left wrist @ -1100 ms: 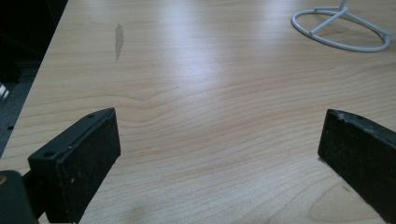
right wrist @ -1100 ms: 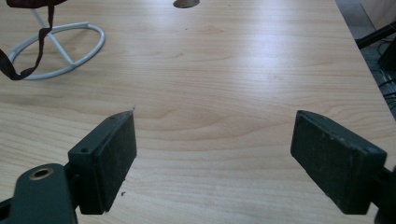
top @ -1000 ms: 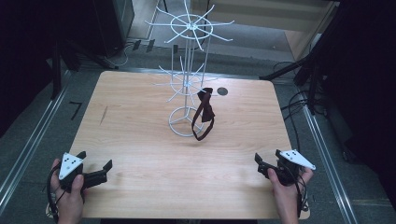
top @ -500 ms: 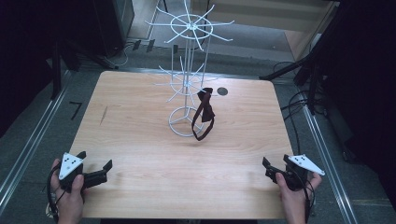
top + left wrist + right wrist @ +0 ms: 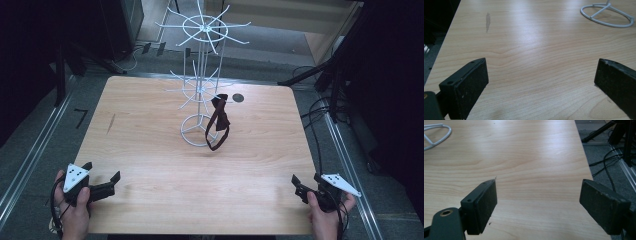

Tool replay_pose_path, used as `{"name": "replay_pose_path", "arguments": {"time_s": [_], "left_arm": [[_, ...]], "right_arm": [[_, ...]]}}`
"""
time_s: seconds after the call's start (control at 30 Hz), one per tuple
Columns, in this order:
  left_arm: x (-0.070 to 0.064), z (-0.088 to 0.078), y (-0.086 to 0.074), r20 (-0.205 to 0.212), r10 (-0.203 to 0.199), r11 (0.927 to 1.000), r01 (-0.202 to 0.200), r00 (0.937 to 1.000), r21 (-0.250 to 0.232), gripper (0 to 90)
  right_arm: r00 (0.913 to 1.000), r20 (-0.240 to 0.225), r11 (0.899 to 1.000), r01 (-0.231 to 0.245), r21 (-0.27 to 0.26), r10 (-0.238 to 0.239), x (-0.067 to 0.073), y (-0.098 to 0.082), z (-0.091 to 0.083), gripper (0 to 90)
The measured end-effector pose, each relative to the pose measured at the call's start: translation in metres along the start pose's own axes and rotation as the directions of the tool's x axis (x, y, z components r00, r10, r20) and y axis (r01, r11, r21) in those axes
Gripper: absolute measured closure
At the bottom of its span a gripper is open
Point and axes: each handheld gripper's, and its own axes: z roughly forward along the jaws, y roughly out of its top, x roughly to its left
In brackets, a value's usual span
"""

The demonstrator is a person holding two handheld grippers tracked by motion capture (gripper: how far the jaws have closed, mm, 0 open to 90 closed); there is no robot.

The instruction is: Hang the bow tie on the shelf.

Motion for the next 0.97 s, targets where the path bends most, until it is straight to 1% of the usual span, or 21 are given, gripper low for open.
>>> {"name": "replay_pose_path", "arguments": {"time_s": [0.07,0.23,0.3,0.33,0.4,0.5,0.53,0.57,0.7,0.73,0.87,0.93,0.97], "left_arm": [[0.000,0.000,0.000,0.000,0.000,1.0000,0.000,1.0000,0.000,0.0],[0.000,0.000,0.000,-0.001,0.002,1.0000,-0.002,1.0000,0.002,0.0],[0.000,0.000,0.000,-0.001,0.003,1.0000,-0.003,1.0000,0.002,0.0],[0.000,0.000,0.000,0.000,0.000,1.0000,0.000,1.0000,0.001,0.0],[0.000,0.000,0.000,-0.001,0.002,1.0000,-0.002,1.0000,0.003,0.0],[0.000,0.001,0.000,0.001,0.004,1.0000,-0.004,1.0000,0.005,0.0],[0.000,0.001,0.000,0.000,0.003,1.0000,-0.003,1.0000,0.005,0.0],[0.000,0.001,0.000,0.002,0.003,1.0000,-0.003,1.0000,0.007,0.0],[0.000,0.001,0.000,0.003,-0.002,1.0000,0.002,1.0000,0.005,0.0],[0.000,0.001,0.000,0.003,-0.004,1.0000,0.004,1.0000,0.004,0.0],[0.000,0.001,0.000,0.003,-0.004,1.0000,0.004,1.0000,0.005,0.0],[0.000,0.001,0.001,0.002,-0.002,1.0000,0.002,1.0000,0.007,0.0],[0.000,0.001,0.001,0.001,0.000,1.0000,0.000,1.0000,0.008,0.0]], "right_arm": [[1.0000,0.006,1.000,-0.004,0.001,0.004,-0.006,-0.003,-0.003,14.8],[0.9986,0.027,0.999,-0.046,-0.001,0.046,-0.022,-0.010,-0.011,14.9],[0.9981,0.036,0.999,-0.050,-0.003,0.050,-0.028,-0.012,-0.014,15.0],[0.9972,0.039,0.998,-0.064,-0.001,0.064,-0.030,-0.013,-0.016,15.0],[0.9965,0.046,0.998,-0.070,-0.004,0.070,-0.036,-0.016,-0.018,15.0],[0.9953,0.056,0.997,-0.077,-0.021,0.078,-0.043,-0.020,-0.019,15.3],[0.9940,0.054,0.995,-0.094,-0.028,0.095,-0.045,-0.022,-0.020,15.3],[0.9922,0.044,0.993,-0.116,-0.030,0.117,-0.046,-0.024,-0.020,15.3],[0.9879,0.048,0.988,-0.145,-0.046,0.147,-0.050,-0.028,-0.021,15.5],[0.9879,0.048,0.988,-0.145,-0.052,0.147,-0.052,-0.028,-0.021,15.6],[0.9850,0.053,0.986,-0.162,-0.039,0.164,-0.054,-0.032,-0.020,15.9],[0.9851,0.054,0.986,-0.161,-0.043,0.163,-0.055,-0.032,-0.020,16.0],[0.9841,0.053,0.985,-0.168,-0.040,0.170,-0.054,-0.032,-0.021,16.2]]}}
